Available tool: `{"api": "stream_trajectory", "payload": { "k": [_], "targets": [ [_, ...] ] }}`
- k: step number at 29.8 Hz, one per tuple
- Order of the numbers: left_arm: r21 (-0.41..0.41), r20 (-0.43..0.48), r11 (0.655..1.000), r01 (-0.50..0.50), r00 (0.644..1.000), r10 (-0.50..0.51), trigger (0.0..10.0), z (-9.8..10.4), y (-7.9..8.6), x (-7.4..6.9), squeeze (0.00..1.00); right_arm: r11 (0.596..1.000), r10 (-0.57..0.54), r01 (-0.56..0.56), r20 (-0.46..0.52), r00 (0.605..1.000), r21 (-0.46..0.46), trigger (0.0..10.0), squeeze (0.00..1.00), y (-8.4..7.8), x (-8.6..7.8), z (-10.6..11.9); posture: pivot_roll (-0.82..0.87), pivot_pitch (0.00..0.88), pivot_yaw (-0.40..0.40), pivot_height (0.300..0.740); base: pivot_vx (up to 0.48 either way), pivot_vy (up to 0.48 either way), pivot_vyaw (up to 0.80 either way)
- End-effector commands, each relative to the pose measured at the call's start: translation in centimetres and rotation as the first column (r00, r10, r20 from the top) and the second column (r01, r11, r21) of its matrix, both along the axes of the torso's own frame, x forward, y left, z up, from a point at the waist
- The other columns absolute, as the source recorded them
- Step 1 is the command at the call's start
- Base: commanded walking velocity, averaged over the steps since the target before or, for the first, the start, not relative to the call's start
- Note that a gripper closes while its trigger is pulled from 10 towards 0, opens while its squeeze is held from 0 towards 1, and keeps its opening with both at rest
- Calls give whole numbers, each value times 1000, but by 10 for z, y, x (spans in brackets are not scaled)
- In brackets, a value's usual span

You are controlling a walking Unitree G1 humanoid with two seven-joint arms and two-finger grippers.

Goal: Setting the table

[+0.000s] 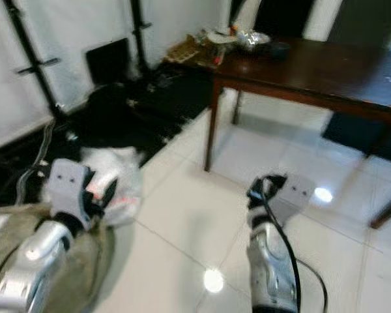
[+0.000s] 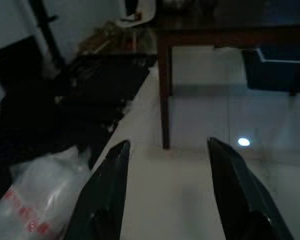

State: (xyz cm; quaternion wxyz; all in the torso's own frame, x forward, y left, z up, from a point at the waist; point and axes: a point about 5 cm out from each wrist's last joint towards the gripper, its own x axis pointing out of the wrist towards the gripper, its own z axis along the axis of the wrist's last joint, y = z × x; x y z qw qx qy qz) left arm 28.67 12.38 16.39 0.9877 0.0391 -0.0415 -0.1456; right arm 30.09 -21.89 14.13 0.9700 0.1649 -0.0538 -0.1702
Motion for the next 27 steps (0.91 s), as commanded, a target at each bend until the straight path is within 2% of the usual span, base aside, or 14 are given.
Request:
{"api": "stream_trajectory", "payload": {
  "k": [1,27],
  "targets": [
    [13,-7,1000,-26,1000,26,10000,-3,9,-1,0,1000,24,-24,-13,1000,14,10000,0,9,0,-4,2,0,99,740,480,0,-744],
    [7,-1,1000,2,1000,-2,10000,-2,4,-1,0,1000,23,-23,-12,1000,12,10000,0,9,0,-4,-5,0,103,740,480,0,-750]
  ]
}}
